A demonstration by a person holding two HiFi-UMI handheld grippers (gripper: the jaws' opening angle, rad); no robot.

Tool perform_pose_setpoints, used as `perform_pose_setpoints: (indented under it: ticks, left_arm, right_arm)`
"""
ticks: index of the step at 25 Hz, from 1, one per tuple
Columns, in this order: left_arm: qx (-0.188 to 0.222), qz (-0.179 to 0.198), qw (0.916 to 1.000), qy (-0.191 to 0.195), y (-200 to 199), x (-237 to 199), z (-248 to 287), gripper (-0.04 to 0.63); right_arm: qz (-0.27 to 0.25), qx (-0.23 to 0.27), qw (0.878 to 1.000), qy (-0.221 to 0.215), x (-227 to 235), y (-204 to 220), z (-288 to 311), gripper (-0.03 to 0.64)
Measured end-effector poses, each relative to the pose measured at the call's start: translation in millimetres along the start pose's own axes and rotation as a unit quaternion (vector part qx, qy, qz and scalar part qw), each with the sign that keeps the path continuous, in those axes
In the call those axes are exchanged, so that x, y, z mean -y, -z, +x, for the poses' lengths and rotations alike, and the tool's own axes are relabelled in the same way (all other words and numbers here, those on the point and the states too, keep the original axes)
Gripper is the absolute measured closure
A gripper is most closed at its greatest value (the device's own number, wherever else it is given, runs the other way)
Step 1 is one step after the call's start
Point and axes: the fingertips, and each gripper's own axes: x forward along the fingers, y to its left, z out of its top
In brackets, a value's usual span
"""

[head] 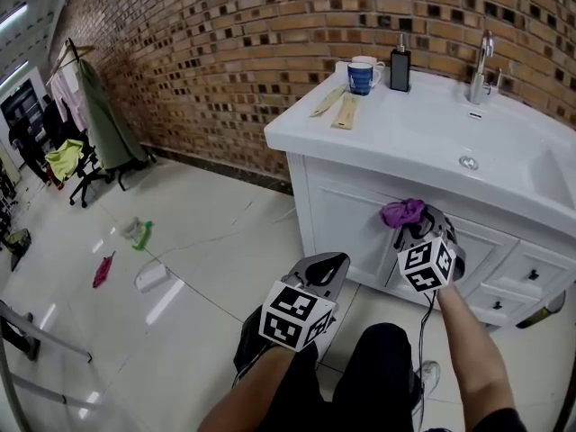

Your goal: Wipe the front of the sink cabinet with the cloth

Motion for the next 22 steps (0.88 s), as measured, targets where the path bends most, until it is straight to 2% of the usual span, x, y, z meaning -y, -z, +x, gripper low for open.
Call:
perform_pose_setpoints:
  ticks: [3,5,9,16,19,22]
  left_arm:
    - [0.003,-0.003,1.0,0.002,-1.5,1.9,1.3,0.592]
    - [0.007,-0.011,0.9999,-0.001,1.4,-5.6,2.1,0.592]
    - [0.012,-0.031,0.9993,-0.019,16.6,-38.9,2.8,0.592]
    - [0.027,-0.042,0.997,-0.059,23.0,-115.9,-7.6,0.592]
    - [0.028,-0.048,0.9963,-0.066,25.5,-133.2,-14.6,0.592]
    - [0.022,-0.046,0.9966,-0.066,29.8,-141.3,-21.6,0.592]
  right_arm:
    - [0.036,-0.003,0.999,0.0,3.4,1.7,-10.0,0.474]
    - [0.048,0.016,0.999,-0.009,-4.6,-12.5,-12.2,0.474]
    - [0.036,0.068,0.995,-0.062,-47.6,-58.4,11.2,0.474]
    - [0.0,0.119,0.984,-0.135,-122.1,-141.6,86.4,0.472]
    - [-0.019,0.11,0.984,-0.137,-142.3,-159.1,116.0,0.472]
    - [-0.035,0.089,0.989,-0.113,-146.6,-157.5,130.7,0.474]
